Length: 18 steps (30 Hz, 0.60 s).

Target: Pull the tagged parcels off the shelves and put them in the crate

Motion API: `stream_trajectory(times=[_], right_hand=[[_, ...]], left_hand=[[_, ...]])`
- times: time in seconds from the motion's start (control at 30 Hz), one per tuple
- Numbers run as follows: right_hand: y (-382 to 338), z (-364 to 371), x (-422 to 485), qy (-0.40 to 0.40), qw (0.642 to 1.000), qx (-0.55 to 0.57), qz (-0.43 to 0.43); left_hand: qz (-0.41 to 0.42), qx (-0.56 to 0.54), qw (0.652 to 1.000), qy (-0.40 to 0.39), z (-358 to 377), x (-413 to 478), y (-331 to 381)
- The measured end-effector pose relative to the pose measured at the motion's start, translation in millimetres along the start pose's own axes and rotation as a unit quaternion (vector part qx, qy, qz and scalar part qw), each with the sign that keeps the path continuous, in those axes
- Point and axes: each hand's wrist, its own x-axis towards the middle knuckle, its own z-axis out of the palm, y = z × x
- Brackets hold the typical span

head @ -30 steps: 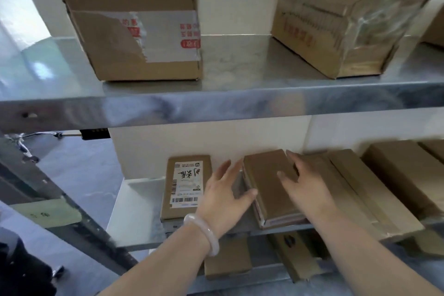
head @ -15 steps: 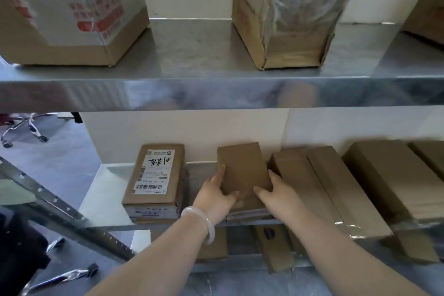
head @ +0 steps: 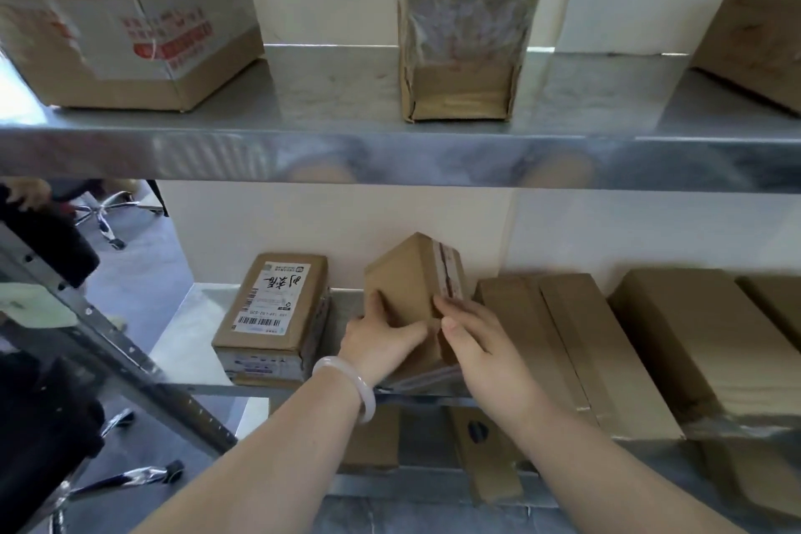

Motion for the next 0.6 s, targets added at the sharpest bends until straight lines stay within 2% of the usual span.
stream_trajectory(times=[0.13,0.2,0.27,0.33,0.43,0.53,0.6], right_hand=[[1.7,-18.5,5.1,0.013,0.998,-0.042,-0.037],[2.9,-28.5,7.2,0.032,0.999,-0.02,0.005],[1.5,-32.7,3.9,0.004,0.998,0.032,0.059],[2.8,-32.8,-0.1,-0.022,0.995,0.061,0.073],[1.6,-34.2,-5.8,-0.031,0.993,0.095,0.061],[-7.1,-33.6,-12.7,-0.055,0.99,0.115,0.052],[-9.7,-31.7,-16.5,-0.063,0.989,0.123,0.048]], left_hand=[[0.016,-0.117,0.993,-0.011,-1.8,-7.4,-2.1],[0.023,-0.195,0.98,-0.032,-4.1,-11.6,-5.7],[0.026,-0.249,0.967,-0.052,-1.9,-14.8,-9.4],[0.032,-0.281,0.957,-0.059,2.3,-17.6,-11.6],[0.073,-0.237,0.968,-0.043,3.6,-21.7,-13.7],[0.113,-0.123,0.983,0.079,1.5,-23.1,-17.0],[0.107,-0.11,0.978,0.141,0.4,-27.6,-14.8]])
